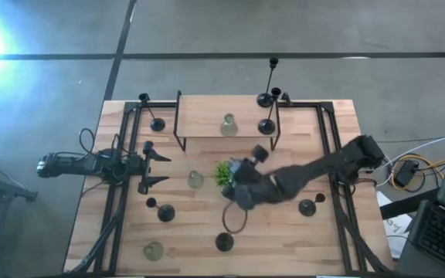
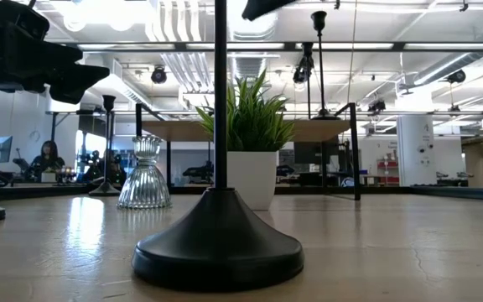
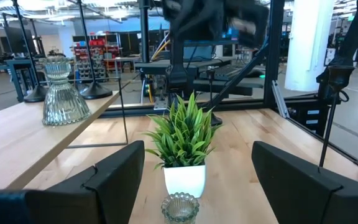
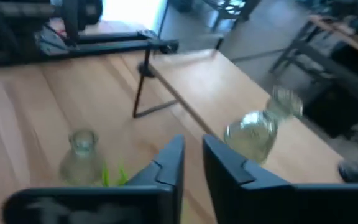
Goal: Pick & Place candle stick holders
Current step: Put the right transparent glass candle holder on the shelf
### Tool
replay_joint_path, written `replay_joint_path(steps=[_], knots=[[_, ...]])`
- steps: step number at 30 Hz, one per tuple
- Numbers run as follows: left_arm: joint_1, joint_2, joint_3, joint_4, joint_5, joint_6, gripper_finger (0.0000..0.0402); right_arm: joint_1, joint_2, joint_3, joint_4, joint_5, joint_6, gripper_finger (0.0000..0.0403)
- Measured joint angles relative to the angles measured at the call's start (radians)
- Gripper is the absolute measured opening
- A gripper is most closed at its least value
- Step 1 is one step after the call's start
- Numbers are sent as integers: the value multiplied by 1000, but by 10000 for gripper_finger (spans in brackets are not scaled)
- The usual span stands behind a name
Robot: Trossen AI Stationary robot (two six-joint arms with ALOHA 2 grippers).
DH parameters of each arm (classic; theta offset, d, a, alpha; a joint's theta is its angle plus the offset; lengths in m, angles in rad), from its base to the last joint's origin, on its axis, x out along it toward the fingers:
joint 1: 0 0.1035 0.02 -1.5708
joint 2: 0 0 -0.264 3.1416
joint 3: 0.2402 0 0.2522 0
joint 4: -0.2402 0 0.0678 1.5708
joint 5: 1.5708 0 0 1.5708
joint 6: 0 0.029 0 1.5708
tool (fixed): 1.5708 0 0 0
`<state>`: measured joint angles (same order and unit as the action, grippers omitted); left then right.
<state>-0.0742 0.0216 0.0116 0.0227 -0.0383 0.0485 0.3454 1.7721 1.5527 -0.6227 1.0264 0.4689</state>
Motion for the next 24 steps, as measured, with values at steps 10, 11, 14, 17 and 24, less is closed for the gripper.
replay_joint_path(steps=[10,11,14,17,24], knots=[[0,3,0,2,-9,0,300,-54,-42,-313,510,-32,-144,8],[0,3,0,2,-9,0,300,-76,-54,-347,579,-84,-175,8],[0,5,0,2,-10,0,300,-131,-96,-455,771,-192,-265,8],[0,9,0,1,-11,0,300,-161,-149,-571,963,-258,-349,8],[0,13,0,2,-13,0,300,-229,-234,-758,1209,-332,-444,8]])
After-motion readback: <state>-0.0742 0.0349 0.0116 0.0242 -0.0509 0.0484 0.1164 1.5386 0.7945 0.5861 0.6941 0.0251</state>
